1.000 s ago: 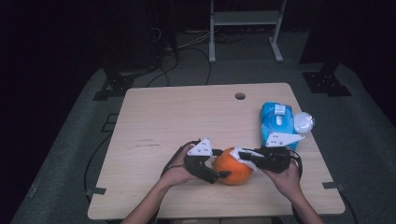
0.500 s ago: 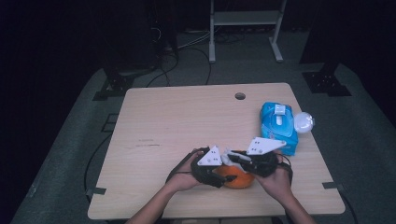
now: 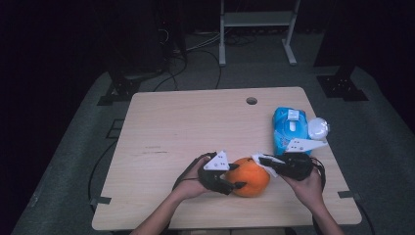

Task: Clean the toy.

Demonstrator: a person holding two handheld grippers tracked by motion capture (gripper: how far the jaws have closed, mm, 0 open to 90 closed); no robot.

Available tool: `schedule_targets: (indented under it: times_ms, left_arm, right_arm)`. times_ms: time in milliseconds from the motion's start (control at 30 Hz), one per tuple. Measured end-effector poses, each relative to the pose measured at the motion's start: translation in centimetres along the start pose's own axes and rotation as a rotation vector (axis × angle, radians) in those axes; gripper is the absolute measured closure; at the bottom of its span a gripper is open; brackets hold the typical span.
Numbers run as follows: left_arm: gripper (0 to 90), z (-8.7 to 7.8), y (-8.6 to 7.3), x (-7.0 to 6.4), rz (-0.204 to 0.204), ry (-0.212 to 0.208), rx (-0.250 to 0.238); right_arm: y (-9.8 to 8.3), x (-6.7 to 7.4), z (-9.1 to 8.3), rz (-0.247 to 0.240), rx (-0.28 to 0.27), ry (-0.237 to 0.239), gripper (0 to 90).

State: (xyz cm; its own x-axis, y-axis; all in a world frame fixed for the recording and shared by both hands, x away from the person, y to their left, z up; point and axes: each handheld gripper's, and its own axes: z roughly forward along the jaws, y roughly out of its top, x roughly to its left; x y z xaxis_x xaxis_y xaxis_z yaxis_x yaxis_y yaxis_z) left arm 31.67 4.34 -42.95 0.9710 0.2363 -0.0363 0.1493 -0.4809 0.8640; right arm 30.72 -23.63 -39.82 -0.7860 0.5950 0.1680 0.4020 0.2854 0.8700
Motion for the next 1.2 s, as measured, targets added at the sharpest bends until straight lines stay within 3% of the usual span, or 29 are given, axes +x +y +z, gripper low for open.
schedule_targets:
  times_ms: [133,200,267,333,533,600,833,933,1067,1200]
  left_arm:
    - [38.8,-0.3,-0.3,0.9,-0.086,0.011,-0.016]
    - [38.9,-0.6,-0.5,1.5,-0.131,0.012,-0.024]
    - [38.6,-0.8,-0.7,1.9,-0.146,-0.002,-0.034]
    - [38.4,-0.9,-0.9,2.1,-0.154,-0.011,-0.039]
    - [37.9,-1.2,-1.2,2.7,-0.184,-0.017,-0.052]
    - [37.9,-1.2,-1.2,2.7,-0.194,-0.016,-0.055]
    - [40.0,-1.0,-0.6,2.0,-0.189,-0.001,-0.043]
    - [41.8,-0.9,0.0,1.5,-0.175,0.032,-0.033]
    - [43.4,-0.5,0.2,1.5,-0.192,0.036,-0.047]
    - [44.1,-0.5,0.3,1.4,-0.184,0.038,-0.041]
  right_arm:
    - [0.5,0.8,0.1,-0.004,-0.038,0.045,82.5]
    - [0.8,1.5,0.3,-0.030,-0.041,0.072,82.5]
    - [0.9,1.8,0.5,-0.053,-0.038,0.055,82.4]
    - [0.6,1.3,0.5,-0.032,-0.043,0.053,82.4]
    - [-1.2,-1.8,0.4,0.068,-0.014,-0.028,82.4]
    - [-1.6,-2.2,0.6,0.103,-0.021,-0.004,82.4]
    - [-0.2,-0.7,0.9,0.051,-0.055,-0.002,82.5]
    - [0.4,0.0,0.7,0.028,-0.077,-0.003,82.6]
    - [1.2,1.1,0.5,-0.003,-0.102,0.036,82.6]
    - [1.9,2.8,1.5,-0.068,-0.076,0.066,82.5]
